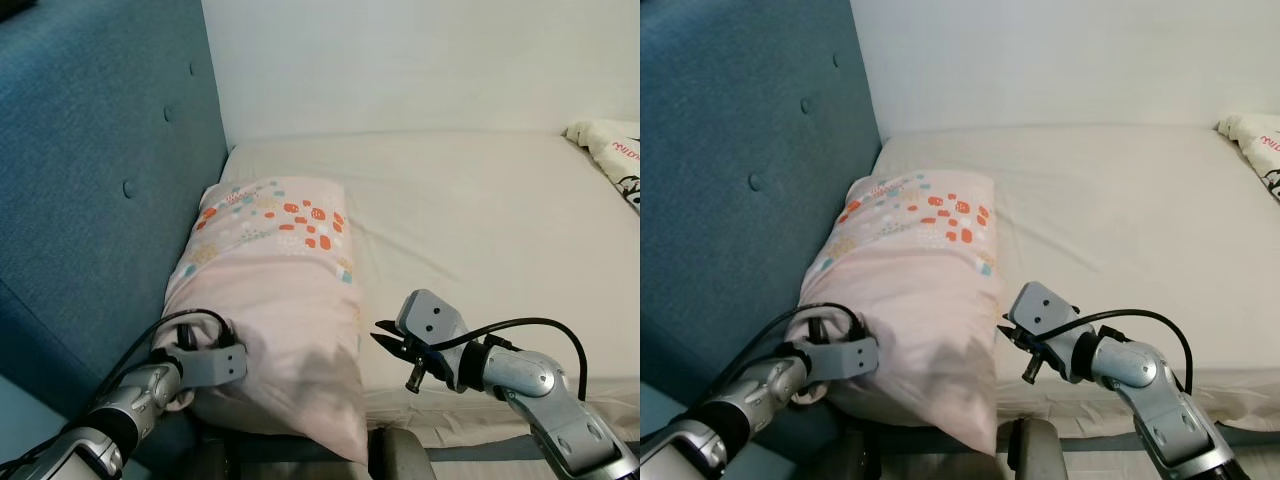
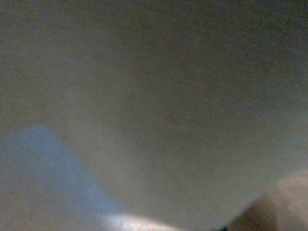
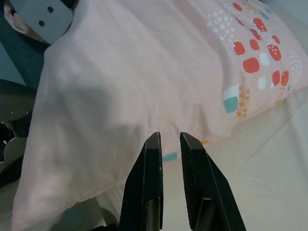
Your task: Clean up the room
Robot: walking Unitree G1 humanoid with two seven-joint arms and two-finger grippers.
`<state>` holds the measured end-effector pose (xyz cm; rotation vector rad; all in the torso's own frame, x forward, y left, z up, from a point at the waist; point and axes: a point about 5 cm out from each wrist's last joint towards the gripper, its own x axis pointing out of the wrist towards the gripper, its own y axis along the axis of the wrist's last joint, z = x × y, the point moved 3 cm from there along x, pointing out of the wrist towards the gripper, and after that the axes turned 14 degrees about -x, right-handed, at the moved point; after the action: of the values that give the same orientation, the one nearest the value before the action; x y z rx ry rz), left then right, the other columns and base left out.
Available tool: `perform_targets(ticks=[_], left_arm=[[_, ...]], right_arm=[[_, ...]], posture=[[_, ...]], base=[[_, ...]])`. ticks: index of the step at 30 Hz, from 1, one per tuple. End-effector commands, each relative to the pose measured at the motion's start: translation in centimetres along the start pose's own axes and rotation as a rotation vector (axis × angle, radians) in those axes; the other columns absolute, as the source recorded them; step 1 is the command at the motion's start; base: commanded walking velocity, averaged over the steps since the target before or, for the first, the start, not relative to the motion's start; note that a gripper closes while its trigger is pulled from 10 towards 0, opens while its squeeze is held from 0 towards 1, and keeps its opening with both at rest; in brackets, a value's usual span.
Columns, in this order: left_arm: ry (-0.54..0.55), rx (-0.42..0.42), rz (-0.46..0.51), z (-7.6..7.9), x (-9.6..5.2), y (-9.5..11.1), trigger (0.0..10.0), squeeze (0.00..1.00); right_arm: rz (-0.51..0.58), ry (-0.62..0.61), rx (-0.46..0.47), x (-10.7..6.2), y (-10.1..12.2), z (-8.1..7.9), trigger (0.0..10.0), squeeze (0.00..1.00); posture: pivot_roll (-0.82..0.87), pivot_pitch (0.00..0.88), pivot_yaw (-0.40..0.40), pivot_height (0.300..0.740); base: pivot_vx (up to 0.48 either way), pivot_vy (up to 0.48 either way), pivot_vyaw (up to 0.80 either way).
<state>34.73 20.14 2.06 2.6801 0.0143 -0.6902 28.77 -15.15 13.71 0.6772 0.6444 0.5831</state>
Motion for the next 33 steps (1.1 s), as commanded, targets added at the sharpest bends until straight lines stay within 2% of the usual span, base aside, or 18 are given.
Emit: perform_targets(ticks=[1, 3, 4, 5, 8, 11, 15, 17, 18, 20, 21, 26, 27, 28, 29, 30, 32, 33], left_arm=[[0.045, -0.020, -0.021, -1.2, 0.1, -0.3, 0.0, 0.00], [-0.112, -0.115, 0.004, 1.3, -0.5, -0.4, 0.0, 0.00], [-0.112, -0.115, 0.004, 1.3, -0.5, -0.4, 0.0, 0.00], [-0.293, -0.178, 0.028, 4.1, -1.7, -1.0, 0.0, 0.00], [-0.455, -0.126, 0.070, 6.2, -3.7, -1.9, 0.0, 0.00], [-0.549, -0.128, 0.112, 7.1, -5.1, -1.9, 0.0, 0.00], [-0.625, -0.173, 0.226, 7.5, -6.6, -0.5, 0.0, 0.00], [-0.669, -0.282, 0.359, 7.6, -7.5, 2.4, 0.0, 0.00], [-0.669, -0.282, 0.359, 7.6, -7.5, 2.4, 0.0, 0.00], [-0.712, -0.383, 0.461, 7.7, -7.8, 5.1, 0.0, 0.00], [-0.729, -0.386, 0.494, 7.8, -8.0, 6.0, 0.0, 0.00], [-0.685, -0.470, 0.555, 6.9, -7.4, 8.0, 0.0, 0.00], [-0.647, -0.535, 0.580, 6.1, -7.3, 8.5, 0.0, 0.00], [-0.647, -0.535, 0.580, 6.1, -7.3, 8.5, 0.0, 0.00], [-0.604, -0.608, 0.612, 4.9, -7.2, 9.0, 0.0, 0.00], [-0.528, -0.725, 0.650, 3.0, -7.2, 9.2, 6.2, 0.00], [-0.528, -0.725, 0.650, 3.0, -7.2, 9.2, 6.2, 0.00], [-0.415, -0.856, 0.693, 0.5, -7.3, 9.1, 10.0, 0.00]], right_arm=[[-0.013, 0.005, -0.001, 0.0, -0.2, -0.2, 10.0, 0.00], [-0.010, 0.031, -0.001, -0.1, -0.2, -0.6, 10.0, 0.00], [-0.010, 0.031, -0.001, -0.1, -0.2, -0.6, 10.0, 0.00], [-0.012, 0.053, -0.005, -0.2, -0.2, -0.9, 10.0, 0.00], [-0.012, 0.053, -0.002, -0.2, -0.3, -0.9, 10.0, 0.00], [-0.012, 0.053, 0.000, -0.1, -0.3, -0.9, 10.0, 0.00], [-0.008, 0.056, -0.001, 0.1, -0.3, -0.9, 10.0, 0.00], [-0.002, 0.058, -0.002, 0.4, -0.3, -0.7, 10.0, 0.00], [-0.002, 0.058, -0.002, 0.4, -0.3, -0.7, 10.0, 0.00], [0.002, 0.063, -0.006, 0.6, -0.2, -0.7, 10.0, 0.00], [0.003, 0.066, -0.009, 0.7, -0.2, -0.7, 10.0, 0.00], [0.018, 0.062, 0.000, 1.0, 0.0, -0.6, 10.0, 0.00], [0.029, 0.045, 0.015, 1.1, 0.2, -0.4, 10.0, 0.00], [0.029, 0.045, 0.015, 1.1, 0.2, -0.4, 10.0, 0.00], [0.053, -0.006, 0.059, 1.4, 0.5, 0.1, 10.0, 0.00], [0.072, -0.079, 0.096, 1.7, 0.7, 0.8, 10.0, 0.00], [0.072, -0.079, 0.096, 1.7, 0.7, 0.8, 10.0, 0.00], [0.076, -0.219, 0.178, 2.3, 0.5, 2.1, 10.0, 0.00]], posture=[[-0.04, 0.154, -0.025, 0.597], [-0.04, 0.147, -0.011, 0.597], [-0.04, 0.147, -0.011, 0.597], [-0.03, 0.144, -0.010, 0.597], [-0.03, 0.142, -0.014, 0.597], [-0.02, 0.141, -0.016, 0.597], [-0.01, 0.139, -0.021, 0.597], [0.00, 0.135, -0.027, 0.597], [0.00, 0.135, -0.027, 0.597], [0.00, 0.133, -0.030, 0.597], [0.00, 0.130, -0.028, 0.597], [0.00, 0.121, -0.023, 0.597], [-0.01, 0.109, -0.016, 0.597], [-0.01, 0.109, -0.016, 0.597], [-0.01, 0.102, -0.012, 0.597], [-0.01, 0.095, -0.006, 0.597], [-0.01, 0.095, -0.006, 0.597], [-0.01, 0.075, -0.004, 0.597]], base=[[0.000, 0.000, 0.00], [0.000, 0.000, 0.00], [0.000, 0.000, 0.00], [0.000, 0.000, 0.00], [0.000, 0.000, 0.00], [0.000, 0.000, 0.00], [0.000, 0.000, 0.00], [0.000, 0.000, 0.00], [0.000, 0.000, 0.00], [0.000, 0.000, 0.00], [0.000, 0.000, 0.00], [0.000, 0.000, 0.00], [0.000, 0.000, 0.00], [0.000, 0.000, 0.00], [0.000, 0.000, 0.00], [0.000, 0.000, 0.00], [0.000, 0.000, 0.00], [0.000, 0.000, 0.00]])
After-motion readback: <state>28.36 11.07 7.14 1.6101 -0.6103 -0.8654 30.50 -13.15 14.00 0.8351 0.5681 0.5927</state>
